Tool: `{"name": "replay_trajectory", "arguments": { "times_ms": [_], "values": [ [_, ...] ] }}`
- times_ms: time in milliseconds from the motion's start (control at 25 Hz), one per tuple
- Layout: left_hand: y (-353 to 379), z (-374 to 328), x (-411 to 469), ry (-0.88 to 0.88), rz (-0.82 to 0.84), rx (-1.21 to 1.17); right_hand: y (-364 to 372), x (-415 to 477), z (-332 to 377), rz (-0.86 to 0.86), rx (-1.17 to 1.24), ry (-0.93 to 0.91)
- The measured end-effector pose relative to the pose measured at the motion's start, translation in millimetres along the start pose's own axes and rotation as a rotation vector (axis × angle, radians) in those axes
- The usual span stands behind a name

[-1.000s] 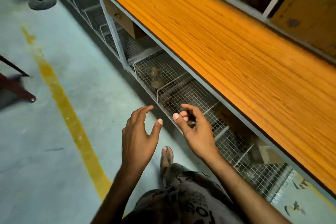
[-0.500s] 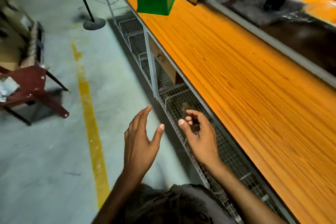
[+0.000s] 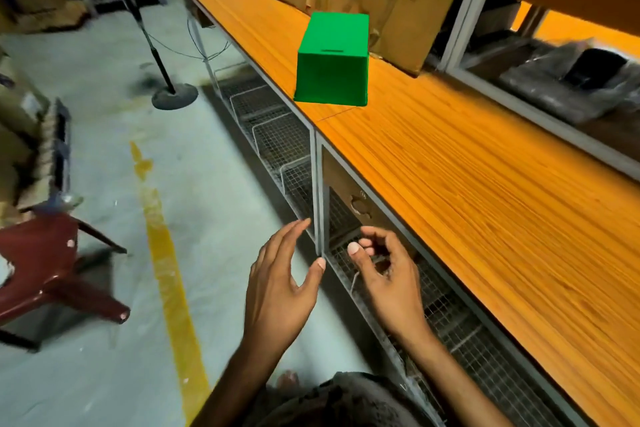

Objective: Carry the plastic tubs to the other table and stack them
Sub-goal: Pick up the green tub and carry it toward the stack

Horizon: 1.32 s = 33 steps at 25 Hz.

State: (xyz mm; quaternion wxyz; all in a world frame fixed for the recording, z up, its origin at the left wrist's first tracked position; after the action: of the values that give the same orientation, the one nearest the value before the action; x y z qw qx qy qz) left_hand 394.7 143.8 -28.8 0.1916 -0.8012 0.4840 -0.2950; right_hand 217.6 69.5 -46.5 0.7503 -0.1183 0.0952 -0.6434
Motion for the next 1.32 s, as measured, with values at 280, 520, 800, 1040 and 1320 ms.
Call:
{"name": "replay_trajectory", "arguments": {
  "times_ms": [280,520,800,1040,1320],
  "values": [
    [-16,62,179,0.078,0.109,-0.128,66,132,46,-0.087,-0.016,-0.009],
    [28,118,341,0.081,0.188,-0.186,100,295,41,-0.192,-0.056,-0.025],
    [78,170,486,-0.096,0.289,-0.380,105,437,30,-0.487,-0.162,0.098],
    [124,213,568,-0.185,0.525,-0.447,111,500,8,-0.408,-0.238,0.343],
    [95,202,625,0.099,0.514,-0.550,129,506,63,-0.589,-0.081,0.212]
  ]
}}
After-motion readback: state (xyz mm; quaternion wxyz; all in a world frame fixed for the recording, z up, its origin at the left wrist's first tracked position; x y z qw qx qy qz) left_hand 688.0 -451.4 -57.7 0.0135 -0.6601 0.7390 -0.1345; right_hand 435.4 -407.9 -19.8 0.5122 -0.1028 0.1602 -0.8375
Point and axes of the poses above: each hand's wrist, its own x-axis towards the middle knuckle, its own y-axis out of the palm, z = x × y, the point moved 5 cm from there along x, towards the middle knuckle, and after that the axes turned 5 degrees about y, right-handed, at the moved point
